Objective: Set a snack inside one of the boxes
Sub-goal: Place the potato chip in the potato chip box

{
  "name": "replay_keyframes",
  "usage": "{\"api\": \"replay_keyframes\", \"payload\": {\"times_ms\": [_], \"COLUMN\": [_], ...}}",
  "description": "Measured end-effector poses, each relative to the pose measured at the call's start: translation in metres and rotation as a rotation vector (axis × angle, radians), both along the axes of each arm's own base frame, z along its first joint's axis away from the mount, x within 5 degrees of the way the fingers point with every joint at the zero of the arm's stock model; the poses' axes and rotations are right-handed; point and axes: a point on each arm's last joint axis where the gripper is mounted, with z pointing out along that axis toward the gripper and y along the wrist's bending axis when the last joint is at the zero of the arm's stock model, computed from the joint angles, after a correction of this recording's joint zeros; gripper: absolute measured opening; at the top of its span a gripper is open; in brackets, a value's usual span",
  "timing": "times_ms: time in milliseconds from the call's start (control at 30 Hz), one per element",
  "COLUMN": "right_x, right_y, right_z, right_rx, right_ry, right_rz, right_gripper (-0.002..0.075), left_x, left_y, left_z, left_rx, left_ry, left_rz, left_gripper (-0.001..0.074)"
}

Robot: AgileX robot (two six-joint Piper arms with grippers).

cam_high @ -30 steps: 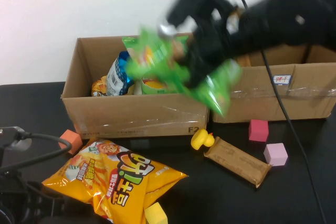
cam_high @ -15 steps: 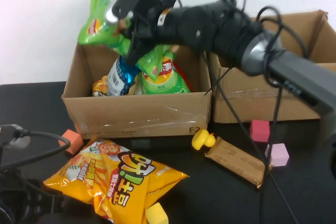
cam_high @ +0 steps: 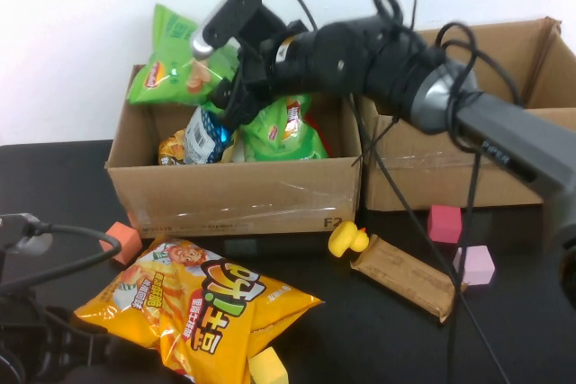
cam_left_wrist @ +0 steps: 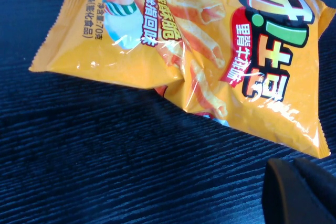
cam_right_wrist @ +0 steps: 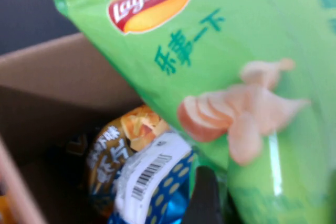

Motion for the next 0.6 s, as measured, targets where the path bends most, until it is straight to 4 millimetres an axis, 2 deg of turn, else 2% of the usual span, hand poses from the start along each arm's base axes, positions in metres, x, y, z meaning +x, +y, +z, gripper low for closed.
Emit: {"api": "replay_keyframes", "payload": {"times_ms": [300,467,600], "right_x": [-0.028,-0.033,-0.034], "right_y": [-0.017,-0.020,-0.021], "right_z": [0.071,0.081,0.077], "right_rx": [0.030,0.040,0.067], "right_ry": [0.001,0.000,0.054], "right_rz": [0.018,0.017,-0.013], "right_gripper": [0.0549,0.0551,0.0546], "left_x": [0.003,0.004,0.004], "left_y": [0.000,0.000,-0.001], "left_z": [0.002,0.003,0.003], "left_rx": [-0.010,-0.022,-0.049], "left_ry": [-0.031,-0.041,-0.035], "left_rz": [0.025,0.035,0.052], "left_gripper": [-0.0001,-0.0001,-0.0001]}}
